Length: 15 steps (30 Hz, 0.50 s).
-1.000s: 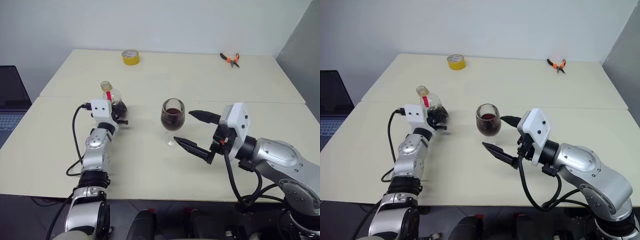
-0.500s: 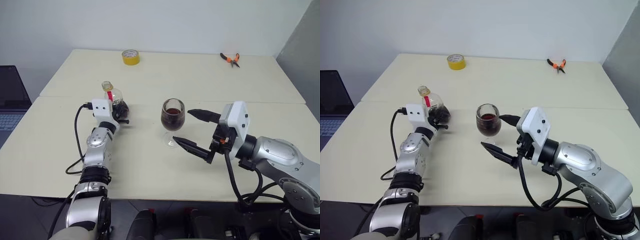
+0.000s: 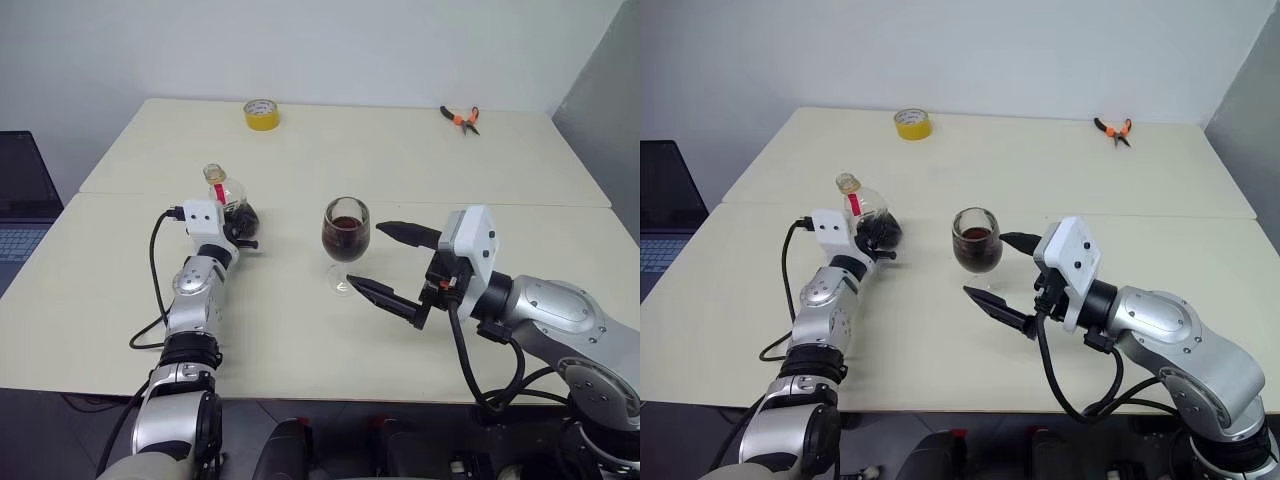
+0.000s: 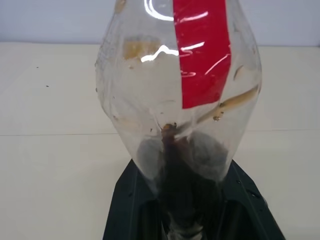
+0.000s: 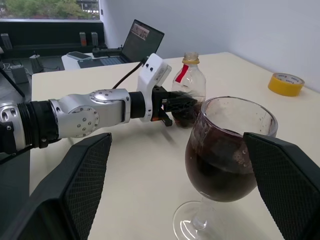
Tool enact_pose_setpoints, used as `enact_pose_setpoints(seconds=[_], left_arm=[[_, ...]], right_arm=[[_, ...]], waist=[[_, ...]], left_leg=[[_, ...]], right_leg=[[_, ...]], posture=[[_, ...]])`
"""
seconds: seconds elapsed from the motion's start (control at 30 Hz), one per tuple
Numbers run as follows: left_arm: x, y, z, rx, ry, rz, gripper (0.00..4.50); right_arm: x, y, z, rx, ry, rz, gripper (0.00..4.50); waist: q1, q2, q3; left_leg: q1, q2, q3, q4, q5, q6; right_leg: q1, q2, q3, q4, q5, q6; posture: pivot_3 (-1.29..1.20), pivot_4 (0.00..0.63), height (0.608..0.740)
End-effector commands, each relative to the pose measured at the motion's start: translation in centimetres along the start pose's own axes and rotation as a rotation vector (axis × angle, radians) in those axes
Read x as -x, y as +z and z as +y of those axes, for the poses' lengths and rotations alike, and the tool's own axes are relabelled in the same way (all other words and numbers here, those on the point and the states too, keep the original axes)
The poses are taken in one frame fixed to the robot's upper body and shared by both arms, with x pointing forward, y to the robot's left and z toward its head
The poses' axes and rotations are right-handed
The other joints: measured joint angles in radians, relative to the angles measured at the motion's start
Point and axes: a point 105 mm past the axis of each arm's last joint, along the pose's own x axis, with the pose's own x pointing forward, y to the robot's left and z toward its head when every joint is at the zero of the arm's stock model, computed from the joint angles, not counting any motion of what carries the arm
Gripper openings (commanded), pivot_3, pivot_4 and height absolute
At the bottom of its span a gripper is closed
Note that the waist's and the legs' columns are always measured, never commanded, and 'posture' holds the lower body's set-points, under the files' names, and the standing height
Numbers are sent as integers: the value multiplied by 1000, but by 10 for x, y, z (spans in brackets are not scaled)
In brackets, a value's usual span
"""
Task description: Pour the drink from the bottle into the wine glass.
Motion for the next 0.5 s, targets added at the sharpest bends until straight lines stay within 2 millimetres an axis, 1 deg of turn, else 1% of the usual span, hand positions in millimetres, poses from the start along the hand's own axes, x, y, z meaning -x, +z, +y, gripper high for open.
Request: enact_pose_setpoints(seconds=[0.03, 0.23, 0.27, 0.5], left_arm=[[-3, 14, 2, 2, 3, -55, 2285], [1, 18, -2, 1, -13, -72, 4218], [2, 18, -2, 1, -15, -73, 4482], [12, 22, -2, -34, -21, -88, 4482]], right_arm=[[1, 8, 5, 33, 15, -35, 4500], [0, 9, 7, 35, 19, -37, 4500], [0, 9, 7, 35, 19, -37, 4500], [-1, 9, 9, 34, 22, -41, 4500]], waist=[[0, 0, 0], [0, 0, 0], [0, 0, 0], [0, 0, 0]], left_leg=[[0, 0, 0, 0, 0, 0], [0, 0, 0, 0, 0, 0], [0, 0, 0, 0, 0, 0], [0, 0, 0, 0, 0, 0]], right_leg=[[0, 0, 0, 0, 0, 0], [0, 0, 0, 0, 0, 0], [0, 0, 0, 0, 0, 0], [0, 0, 0, 0, 0, 0]], posture=[[0, 150, 740], [0, 150, 740], [0, 150, 740], [0, 150, 740]])
